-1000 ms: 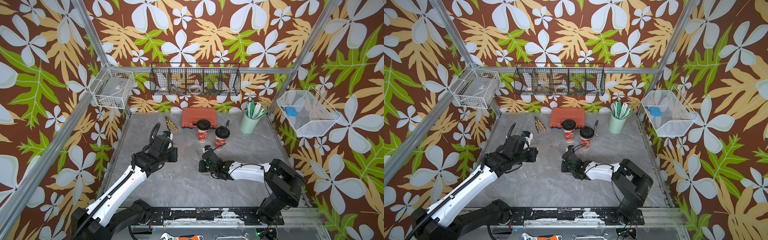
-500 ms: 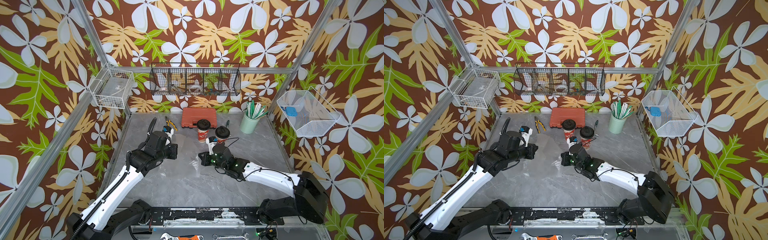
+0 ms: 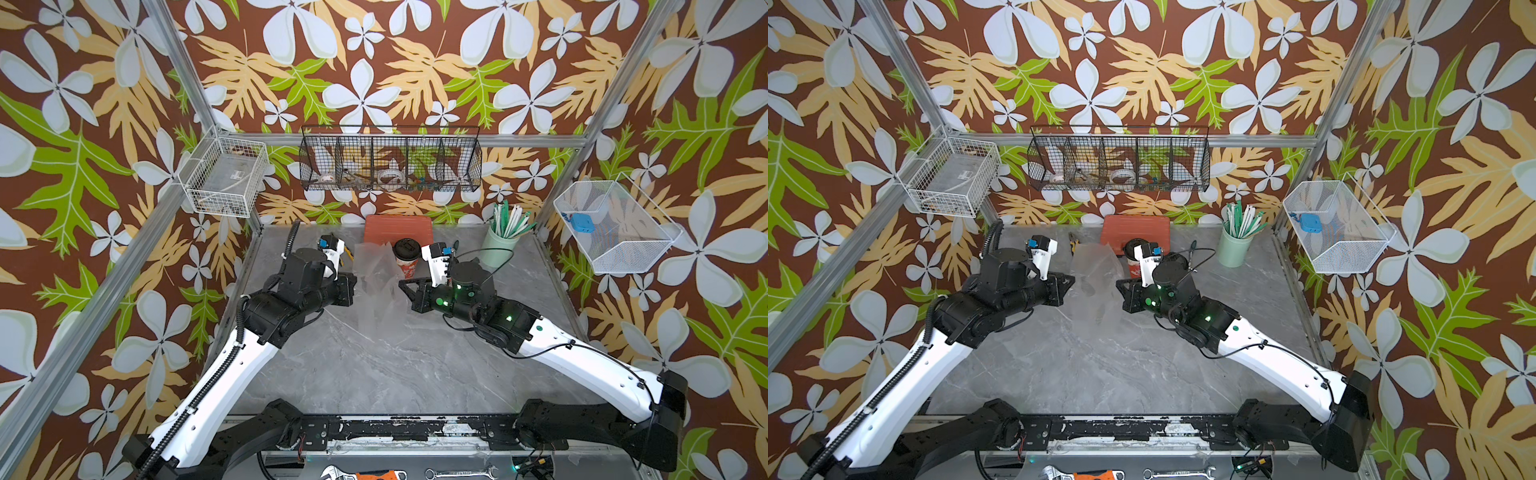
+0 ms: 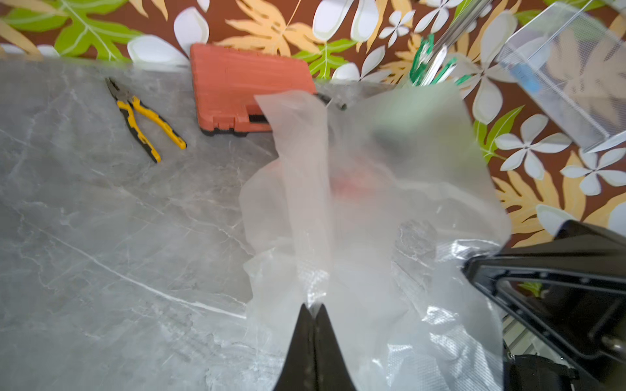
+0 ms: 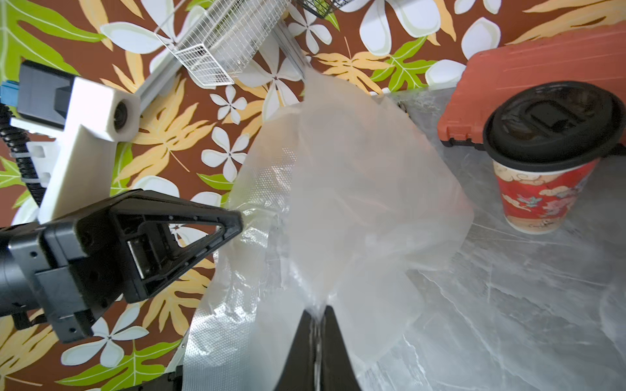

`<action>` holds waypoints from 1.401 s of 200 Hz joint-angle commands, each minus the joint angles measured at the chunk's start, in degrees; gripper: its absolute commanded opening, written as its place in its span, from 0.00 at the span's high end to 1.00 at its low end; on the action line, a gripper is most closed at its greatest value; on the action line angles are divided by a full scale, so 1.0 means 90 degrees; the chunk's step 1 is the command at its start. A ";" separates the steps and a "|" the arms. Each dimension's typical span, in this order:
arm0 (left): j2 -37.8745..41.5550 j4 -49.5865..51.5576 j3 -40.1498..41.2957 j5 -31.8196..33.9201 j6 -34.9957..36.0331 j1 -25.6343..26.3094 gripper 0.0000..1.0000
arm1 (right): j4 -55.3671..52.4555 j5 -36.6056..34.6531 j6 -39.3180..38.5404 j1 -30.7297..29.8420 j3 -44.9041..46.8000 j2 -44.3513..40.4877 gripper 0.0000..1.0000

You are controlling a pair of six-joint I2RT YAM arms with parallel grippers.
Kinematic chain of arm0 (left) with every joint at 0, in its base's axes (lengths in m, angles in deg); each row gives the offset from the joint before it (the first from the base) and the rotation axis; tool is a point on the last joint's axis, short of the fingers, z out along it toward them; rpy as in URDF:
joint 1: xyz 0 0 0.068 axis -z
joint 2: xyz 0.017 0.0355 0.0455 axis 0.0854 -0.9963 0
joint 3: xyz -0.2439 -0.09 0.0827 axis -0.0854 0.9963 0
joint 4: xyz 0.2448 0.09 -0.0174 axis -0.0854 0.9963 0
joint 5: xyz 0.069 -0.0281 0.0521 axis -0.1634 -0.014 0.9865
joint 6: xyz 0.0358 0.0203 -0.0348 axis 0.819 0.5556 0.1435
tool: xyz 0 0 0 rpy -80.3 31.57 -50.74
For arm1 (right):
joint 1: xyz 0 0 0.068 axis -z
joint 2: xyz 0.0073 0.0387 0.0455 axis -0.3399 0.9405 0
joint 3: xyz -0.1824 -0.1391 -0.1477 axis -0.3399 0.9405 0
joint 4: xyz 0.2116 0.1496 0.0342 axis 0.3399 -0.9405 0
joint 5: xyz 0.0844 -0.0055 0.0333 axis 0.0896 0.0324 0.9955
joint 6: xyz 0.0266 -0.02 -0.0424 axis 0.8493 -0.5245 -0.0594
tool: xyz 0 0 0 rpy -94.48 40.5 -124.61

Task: Pack milk tea into plastic carrier bags
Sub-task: Adjust the plastic carrier bag at the center of the board.

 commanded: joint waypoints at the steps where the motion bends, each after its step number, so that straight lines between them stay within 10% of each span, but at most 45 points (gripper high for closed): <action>1: -0.0142 0.0107 0.0190 0.0130 -0.0143 -0.0020 1.00 | -0.0512 -0.0230 -0.0001 0.0028 0.0024 -0.0015 1.00; 60: -0.0430 -0.0329 0.0584 -0.0738 -0.0238 -0.0290 1.00 | -0.0602 -0.0260 0.0127 0.0126 0.0195 0.0143 1.00; 91: -0.0444 -0.1002 0.0862 -0.1627 -0.0453 -0.0382 0.68 | -0.0602 -0.0216 0.0122 0.0129 0.0100 0.0191 1.00; 143: -0.0653 -0.2506 0.1435 -0.3128 -0.1305 -0.0386 0.45 | -0.0607 -0.0165 0.0151 0.0132 0.0122 0.0187 1.00; 241: -0.1078 -0.0627 0.0262 -0.2321 -0.0744 -0.0382 0.28 | -0.0390 -0.0114 0.0276 0.0134 0.0351 0.0050 1.00; 280: -0.1545 -0.1022 0.0379 -0.3228 -0.0849 -0.0363 0.26 | -0.0332 -0.0086 0.0296 0.0127 0.0405 0.0022 1.00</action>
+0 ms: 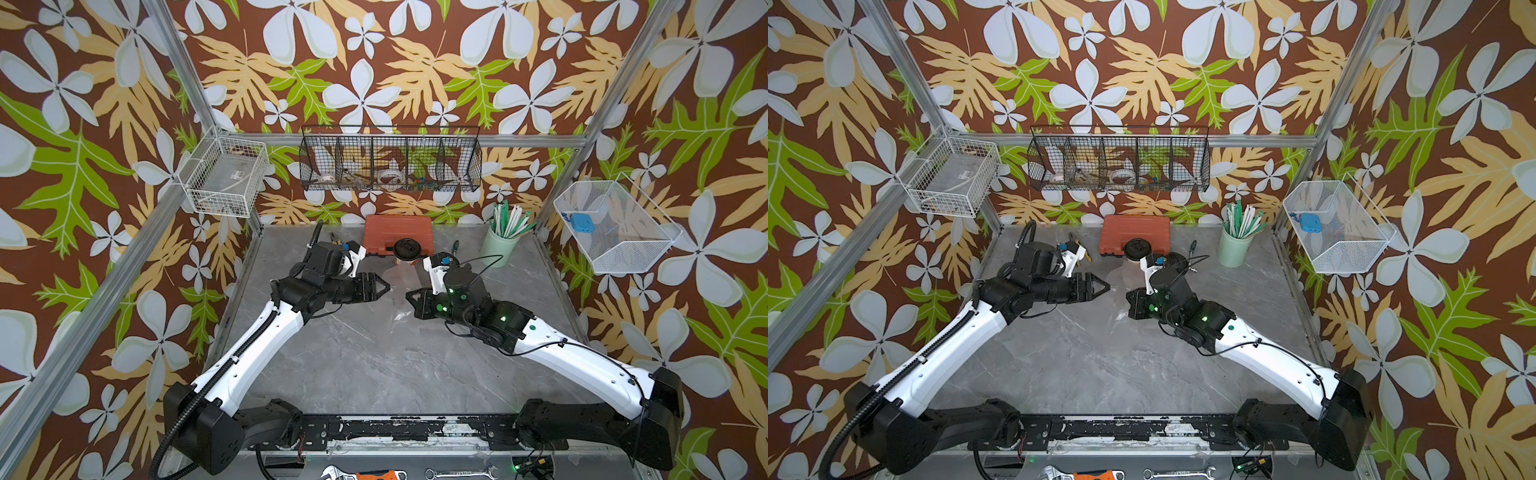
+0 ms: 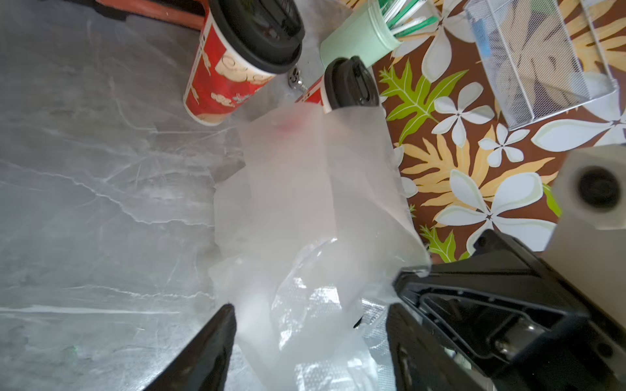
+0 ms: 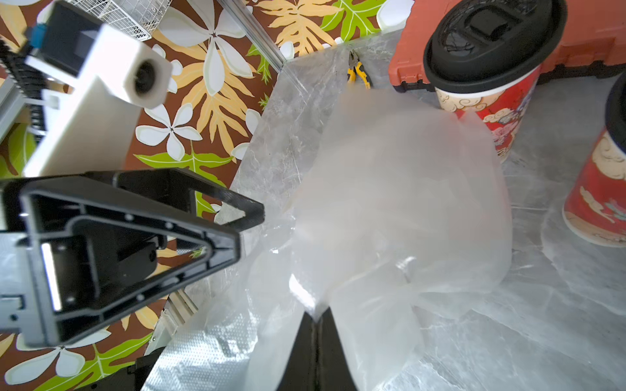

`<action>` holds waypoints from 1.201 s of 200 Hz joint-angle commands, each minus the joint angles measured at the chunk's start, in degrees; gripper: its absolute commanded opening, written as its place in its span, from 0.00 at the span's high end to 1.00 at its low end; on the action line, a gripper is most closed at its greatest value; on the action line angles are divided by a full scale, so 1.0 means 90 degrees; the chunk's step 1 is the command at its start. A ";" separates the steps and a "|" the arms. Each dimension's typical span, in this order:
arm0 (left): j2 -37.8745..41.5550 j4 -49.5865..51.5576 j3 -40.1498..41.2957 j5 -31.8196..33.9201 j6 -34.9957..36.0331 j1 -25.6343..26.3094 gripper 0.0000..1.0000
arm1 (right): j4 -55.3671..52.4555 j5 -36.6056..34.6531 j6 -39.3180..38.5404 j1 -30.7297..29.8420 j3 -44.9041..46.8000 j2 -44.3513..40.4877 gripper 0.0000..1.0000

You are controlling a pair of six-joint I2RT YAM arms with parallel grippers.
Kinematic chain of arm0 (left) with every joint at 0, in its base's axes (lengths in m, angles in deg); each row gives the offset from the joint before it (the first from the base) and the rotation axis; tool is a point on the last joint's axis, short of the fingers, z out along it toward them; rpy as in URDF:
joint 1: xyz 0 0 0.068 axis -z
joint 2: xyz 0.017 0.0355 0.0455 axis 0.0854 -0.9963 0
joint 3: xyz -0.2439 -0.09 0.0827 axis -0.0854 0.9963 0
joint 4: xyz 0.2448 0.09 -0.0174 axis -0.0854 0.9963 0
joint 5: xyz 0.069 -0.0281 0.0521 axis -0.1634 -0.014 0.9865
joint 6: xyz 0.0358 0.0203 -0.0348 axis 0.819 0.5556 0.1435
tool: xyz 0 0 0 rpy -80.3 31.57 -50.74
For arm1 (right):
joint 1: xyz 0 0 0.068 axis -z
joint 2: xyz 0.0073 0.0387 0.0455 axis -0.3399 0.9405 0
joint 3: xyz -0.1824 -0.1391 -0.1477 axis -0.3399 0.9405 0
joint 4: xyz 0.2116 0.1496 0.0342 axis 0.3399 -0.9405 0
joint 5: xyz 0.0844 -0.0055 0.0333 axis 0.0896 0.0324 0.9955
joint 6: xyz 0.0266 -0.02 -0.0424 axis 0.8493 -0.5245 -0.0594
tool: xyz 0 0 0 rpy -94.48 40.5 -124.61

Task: Pack milk tea into plastic carrier bags
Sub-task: Adjust the plastic carrier bag at the center of the board.

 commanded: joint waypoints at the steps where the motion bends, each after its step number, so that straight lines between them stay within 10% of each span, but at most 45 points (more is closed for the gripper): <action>1: -0.0191 -0.0098 0.0044 -0.0555 0.0033 0.0014 0.26 | 0.0149 0.0009 -0.0011 -0.0007 0.0026 -0.0047 1.00; 75: -0.0661 -0.1450 0.0427 -0.1822 -0.0587 0.0072 0.43 | 0.0232 -0.0003 0.0066 -0.0016 0.0155 -0.0203 1.00; 130: -0.0211 -0.0787 0.0231 -0.0806 -0.0275 0.0063 1.00 | -0.0162 -0.0300 -0.0058 -0.0006 0.0093 -0.0348 1.00; 240: 0.1540 0.0627 0.0898 0.1289 -0.0506 0.0063 1.00 | -0.1243 -0.0682 -0.0424 0.0018 -0.0548 -0.0257 1.00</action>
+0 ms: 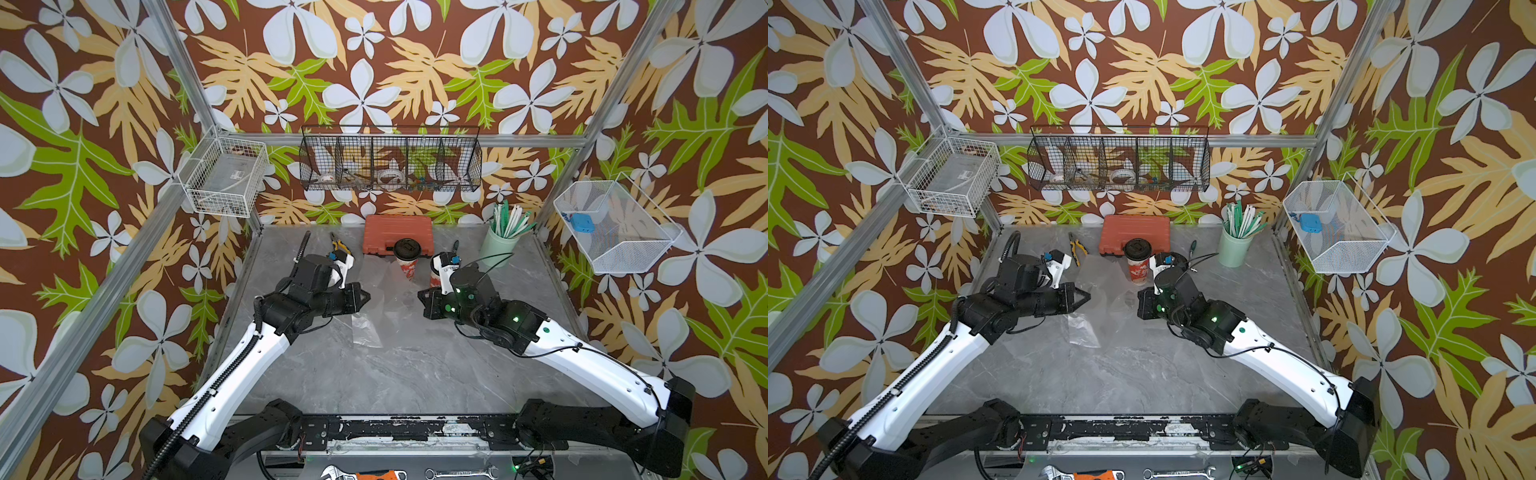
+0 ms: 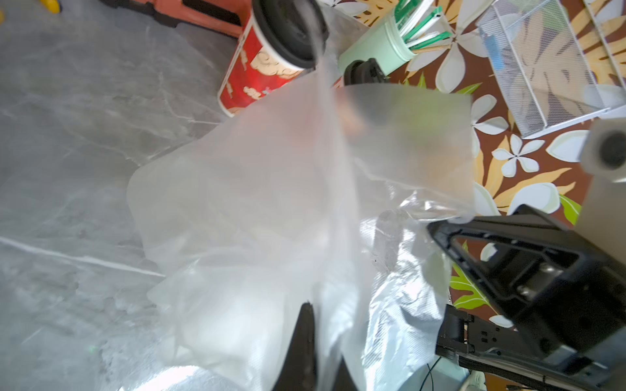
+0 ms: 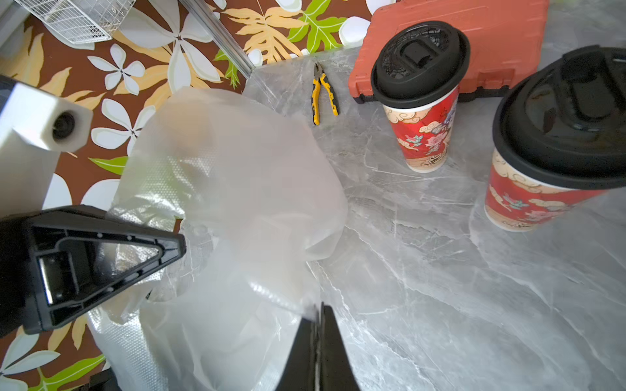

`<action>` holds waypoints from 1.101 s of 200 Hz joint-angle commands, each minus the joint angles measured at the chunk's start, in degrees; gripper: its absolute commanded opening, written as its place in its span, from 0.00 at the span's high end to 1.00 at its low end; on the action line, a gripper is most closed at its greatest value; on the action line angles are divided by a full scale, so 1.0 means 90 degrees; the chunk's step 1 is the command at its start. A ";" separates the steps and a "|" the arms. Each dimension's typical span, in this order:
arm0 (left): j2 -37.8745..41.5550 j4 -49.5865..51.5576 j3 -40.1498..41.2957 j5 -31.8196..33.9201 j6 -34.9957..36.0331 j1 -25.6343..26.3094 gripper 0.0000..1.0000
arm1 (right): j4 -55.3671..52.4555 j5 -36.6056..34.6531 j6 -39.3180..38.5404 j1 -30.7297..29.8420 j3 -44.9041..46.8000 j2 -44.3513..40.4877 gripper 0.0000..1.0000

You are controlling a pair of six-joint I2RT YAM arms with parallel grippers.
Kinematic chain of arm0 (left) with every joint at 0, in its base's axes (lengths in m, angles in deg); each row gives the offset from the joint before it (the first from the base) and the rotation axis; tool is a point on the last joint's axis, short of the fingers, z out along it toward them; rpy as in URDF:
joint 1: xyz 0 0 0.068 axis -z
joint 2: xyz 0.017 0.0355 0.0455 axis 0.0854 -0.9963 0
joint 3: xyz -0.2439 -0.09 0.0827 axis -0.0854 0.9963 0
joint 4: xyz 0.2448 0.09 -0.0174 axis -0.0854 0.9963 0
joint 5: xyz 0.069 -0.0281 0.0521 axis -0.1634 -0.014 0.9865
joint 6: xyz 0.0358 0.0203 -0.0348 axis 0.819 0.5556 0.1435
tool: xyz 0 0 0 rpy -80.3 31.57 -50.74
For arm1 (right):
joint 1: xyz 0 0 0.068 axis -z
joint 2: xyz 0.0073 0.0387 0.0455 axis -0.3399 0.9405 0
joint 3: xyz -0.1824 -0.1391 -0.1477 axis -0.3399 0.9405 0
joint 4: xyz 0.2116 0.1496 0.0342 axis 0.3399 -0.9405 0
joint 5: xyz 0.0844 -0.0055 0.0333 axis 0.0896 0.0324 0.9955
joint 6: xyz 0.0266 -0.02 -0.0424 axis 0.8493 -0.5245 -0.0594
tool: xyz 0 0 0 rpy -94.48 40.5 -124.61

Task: Pack milk tea into plastic carrier bags
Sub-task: Adjust the plastic carrier bag at the center of the board.

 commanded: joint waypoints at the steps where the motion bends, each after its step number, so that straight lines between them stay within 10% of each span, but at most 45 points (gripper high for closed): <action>1: 0.0264 0.0177 0.0249 0.0408 -0.0262 -0.0003 1.00 | -0.0208 0.0004 -0.0122 0.0011 -0.0198 0.0022 1.00; 73: 0.0282 -0.0903 0.0794 0.0137 -0.0641 -0.0003 1.00 | -0.0100 0.0377 -0.0205 0.0022 -0.0247 0.0573 1.00; 141: 0.0185 -0.1063 0.0707 -0.0003 -0.0644 -0.0003 1.00 | 0.0286 0.0737 -0.0073 0.0321 -0.0232 0.0214 0.62; 220: 0.0178 -0.0873 0.0321 -0.0070 -0.0835 -0.0003 1.00 | -0.0023 0.0811 -0.0429 0.0632 -0.0700 -0.0055 0.54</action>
